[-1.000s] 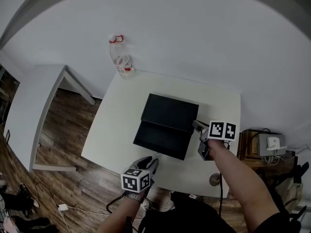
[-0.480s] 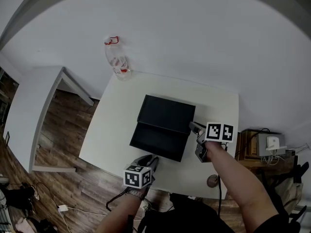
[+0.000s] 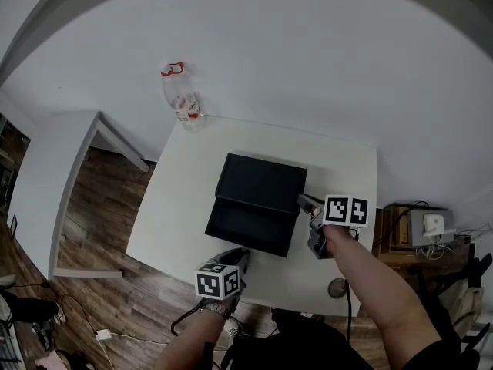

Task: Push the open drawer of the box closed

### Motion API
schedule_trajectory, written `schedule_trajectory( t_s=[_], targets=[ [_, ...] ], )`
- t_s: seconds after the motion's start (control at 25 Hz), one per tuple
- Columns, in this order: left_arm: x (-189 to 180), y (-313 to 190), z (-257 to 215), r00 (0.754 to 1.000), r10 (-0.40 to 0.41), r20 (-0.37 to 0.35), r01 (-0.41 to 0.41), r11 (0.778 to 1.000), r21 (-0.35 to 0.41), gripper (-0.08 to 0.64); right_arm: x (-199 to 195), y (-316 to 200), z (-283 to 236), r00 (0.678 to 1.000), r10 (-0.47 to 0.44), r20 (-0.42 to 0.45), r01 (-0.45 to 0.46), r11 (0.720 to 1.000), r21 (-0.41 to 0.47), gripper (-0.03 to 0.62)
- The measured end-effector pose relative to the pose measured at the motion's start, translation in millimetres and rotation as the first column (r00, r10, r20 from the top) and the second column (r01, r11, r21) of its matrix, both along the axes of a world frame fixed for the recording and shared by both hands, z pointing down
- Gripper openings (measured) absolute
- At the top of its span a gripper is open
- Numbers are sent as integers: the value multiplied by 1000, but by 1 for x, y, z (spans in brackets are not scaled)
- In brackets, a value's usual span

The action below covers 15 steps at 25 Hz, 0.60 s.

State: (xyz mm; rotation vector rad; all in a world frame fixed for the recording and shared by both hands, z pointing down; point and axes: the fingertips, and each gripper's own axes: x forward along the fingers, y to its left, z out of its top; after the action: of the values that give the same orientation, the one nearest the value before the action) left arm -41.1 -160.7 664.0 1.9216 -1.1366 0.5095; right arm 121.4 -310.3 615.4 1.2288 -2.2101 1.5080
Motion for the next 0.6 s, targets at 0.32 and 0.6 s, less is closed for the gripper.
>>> schedule_trajectory(
  t_s=[0.32, 0.6],
  targets=[
    [10, -15, -4, 1000, 12, -19, -12, 1000, 0, 72, -1, 0, -1, 1000, -9, 4, 9, 1000, -4, 83],
    [12, -35, -5, 999, 22, -25, -22, 1000, 8, 72, -2, 0, -1, 1000, -11, 13, 11, 1000, -8, 84]
  ],
)
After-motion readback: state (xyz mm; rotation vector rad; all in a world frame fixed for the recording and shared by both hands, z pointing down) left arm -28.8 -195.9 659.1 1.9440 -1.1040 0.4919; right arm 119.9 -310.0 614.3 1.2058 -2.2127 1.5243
